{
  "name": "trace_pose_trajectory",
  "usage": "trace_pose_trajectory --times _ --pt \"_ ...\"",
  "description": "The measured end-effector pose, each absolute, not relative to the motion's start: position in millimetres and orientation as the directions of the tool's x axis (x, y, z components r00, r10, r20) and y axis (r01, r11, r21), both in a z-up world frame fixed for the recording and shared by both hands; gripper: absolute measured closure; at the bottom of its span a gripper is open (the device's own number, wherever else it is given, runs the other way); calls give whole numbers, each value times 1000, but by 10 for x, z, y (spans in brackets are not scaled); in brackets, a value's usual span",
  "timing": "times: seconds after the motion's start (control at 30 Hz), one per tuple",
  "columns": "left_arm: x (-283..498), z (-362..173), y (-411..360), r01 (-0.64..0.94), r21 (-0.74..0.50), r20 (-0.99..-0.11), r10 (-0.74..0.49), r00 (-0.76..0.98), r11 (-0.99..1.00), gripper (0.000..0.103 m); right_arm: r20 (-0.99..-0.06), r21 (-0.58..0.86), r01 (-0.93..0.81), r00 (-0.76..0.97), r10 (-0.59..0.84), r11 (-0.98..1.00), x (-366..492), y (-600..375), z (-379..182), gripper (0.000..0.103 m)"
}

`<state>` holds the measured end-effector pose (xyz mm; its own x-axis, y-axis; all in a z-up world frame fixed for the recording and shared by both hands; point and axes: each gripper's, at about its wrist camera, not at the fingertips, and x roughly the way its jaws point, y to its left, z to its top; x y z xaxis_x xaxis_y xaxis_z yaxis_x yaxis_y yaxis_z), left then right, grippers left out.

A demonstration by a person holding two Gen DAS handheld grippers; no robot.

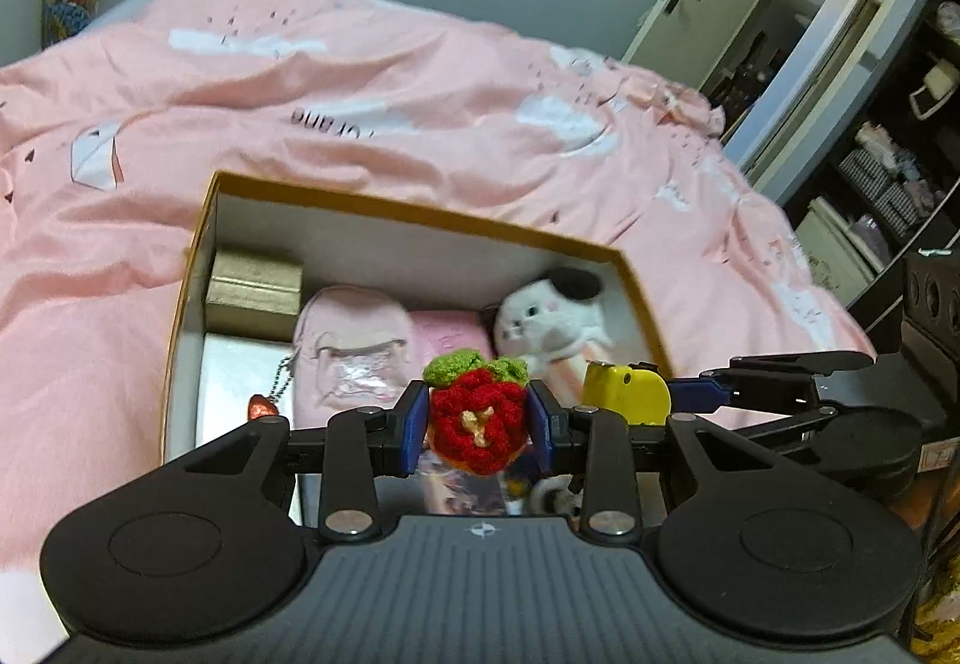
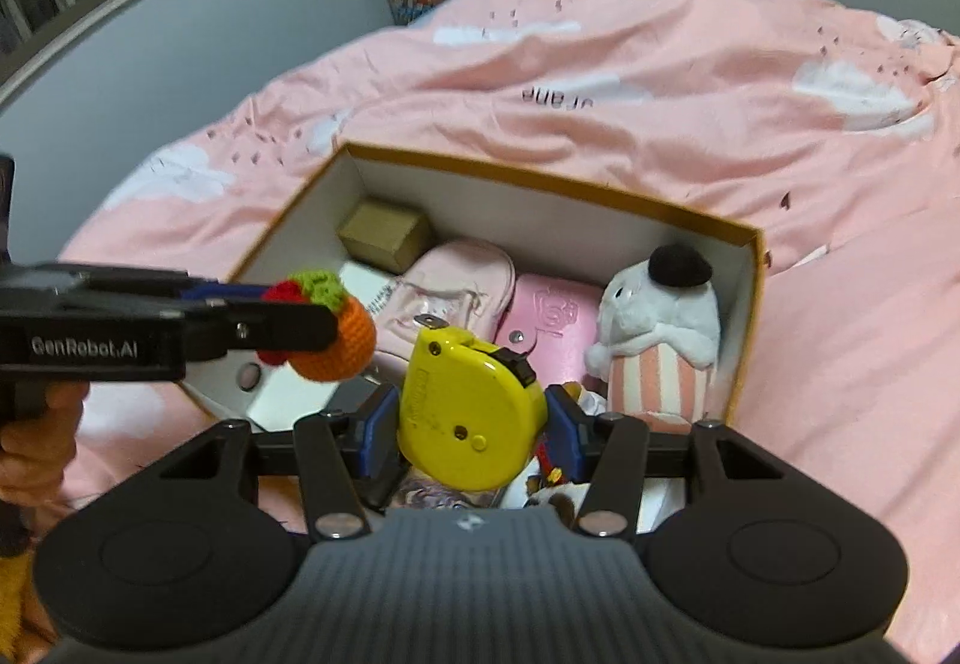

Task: Organize objects
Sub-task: 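Carry the strawberry and tape measure over the orange box, then lower the strawberry and tape measure into the box and open both tools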

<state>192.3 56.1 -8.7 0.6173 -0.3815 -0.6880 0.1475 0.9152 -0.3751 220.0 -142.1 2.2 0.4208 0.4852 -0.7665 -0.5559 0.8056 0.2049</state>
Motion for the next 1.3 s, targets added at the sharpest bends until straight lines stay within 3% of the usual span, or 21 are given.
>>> trace_pose_trajectory --times 0.17,0.57,1.1,1.3 --pt "2074 -280 522 152 -368 -736 -387 555 917 64 -818 172 -624 340 463 762 2347 -1216 -247 48" --pt "2149 -544 517 121 -312 -831 -333 445 942 64 -877 277 -623 148 458 732 2519 -995 -779 48" --pt "2128 -619 422 113 -260 -861 -283 423 959 63 -867 272 -606 181 463 747 2475 -1051 -720 45" --pt "2079 -598 374 115 -237 -861 -264 435 965 51 -863 252 -611 210 460 751 2380 -1100 -641 44"
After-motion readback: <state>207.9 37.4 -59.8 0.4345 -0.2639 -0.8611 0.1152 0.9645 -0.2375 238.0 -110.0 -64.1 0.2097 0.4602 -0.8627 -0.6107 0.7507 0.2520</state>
